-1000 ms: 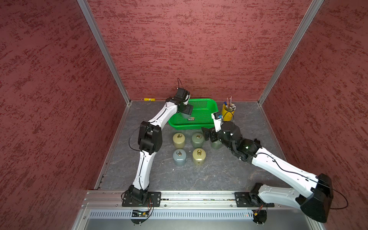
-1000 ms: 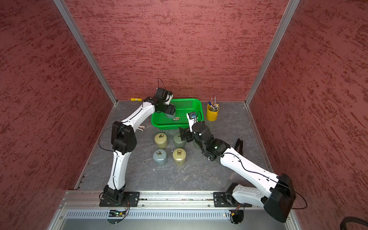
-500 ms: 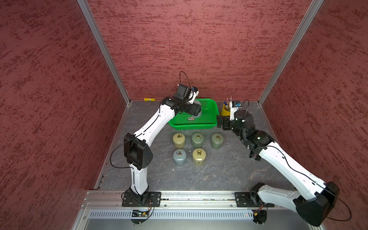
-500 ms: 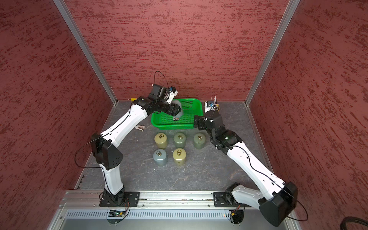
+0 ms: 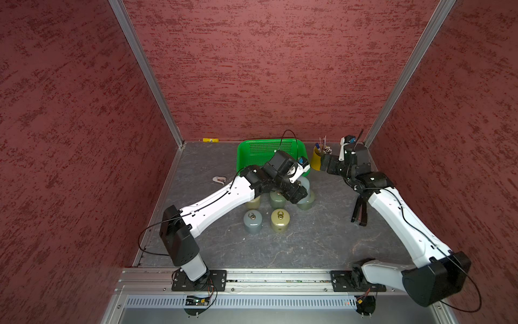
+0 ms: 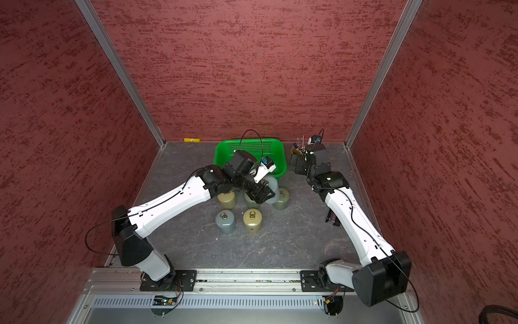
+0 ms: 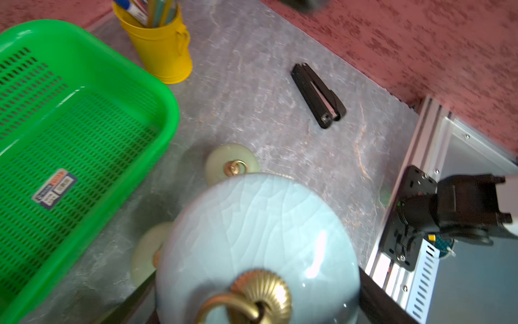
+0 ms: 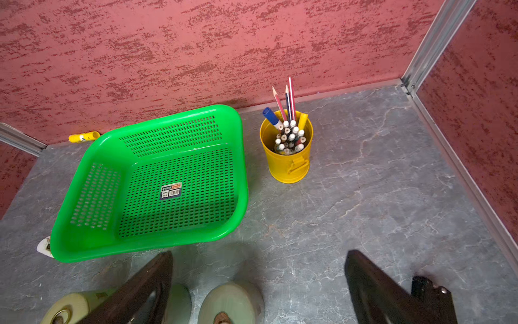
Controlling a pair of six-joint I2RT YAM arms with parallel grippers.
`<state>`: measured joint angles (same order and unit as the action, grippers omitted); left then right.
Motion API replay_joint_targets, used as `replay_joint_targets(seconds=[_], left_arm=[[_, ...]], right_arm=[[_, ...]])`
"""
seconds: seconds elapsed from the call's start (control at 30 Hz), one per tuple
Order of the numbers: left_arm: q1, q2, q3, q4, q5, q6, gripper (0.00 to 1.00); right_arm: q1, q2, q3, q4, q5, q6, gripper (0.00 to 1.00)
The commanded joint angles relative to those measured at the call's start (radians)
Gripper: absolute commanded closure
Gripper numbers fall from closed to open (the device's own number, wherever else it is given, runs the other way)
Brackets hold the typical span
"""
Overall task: Take the tea canister out of the basket
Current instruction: Place the tea canister at the center of the board.
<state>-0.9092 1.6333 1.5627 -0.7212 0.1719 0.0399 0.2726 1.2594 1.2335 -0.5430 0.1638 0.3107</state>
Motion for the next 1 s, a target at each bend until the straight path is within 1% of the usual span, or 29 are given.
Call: replay_joint_targets(seconds=[0.0, 0.17, 0.27, 0.33, 0.6, 0.97], left_arm=[[-0.055, -0.036, -0.062, 0.178, -0.049, -0.041, 0.5], [-0.161, 0.013, -0.151, 0.279, -0.173, -0.066, 0.5], [-0.199, 0.061, -0.174, 0.331, -0.206, -0.082, 0.5], [-0.216, 0.097, -0.179, 0.353, -0.247, -0.084, 0.5], [-0.241, 0.192, -0.194, 0.442, -0.255, -0.12, 0.5], [-0.249, 0.274, -0.164, 0.426, -0.323, -0.14, 0.48]], right_arm=[[-0.026, 0.0, 0.007, 0.017, -0.05, 0.019, 0.01], [-0.034, 0.016, -0.004, 0.036, -0.077, 0.031, 0.01], [-0.034, 0.021, -0.012, 0.041, -0.082, 0.033, 0.01], [-0.035, 0.02, -0.015, 0.04, -0.081, 0.033, 0.01], [-0.042, 0.02, -0.048, 0.056, -0.078, 0.028, 0.01], [-0.05, 0.03, -0.074, 0.086, -0.092, 0.033, 0.01]])
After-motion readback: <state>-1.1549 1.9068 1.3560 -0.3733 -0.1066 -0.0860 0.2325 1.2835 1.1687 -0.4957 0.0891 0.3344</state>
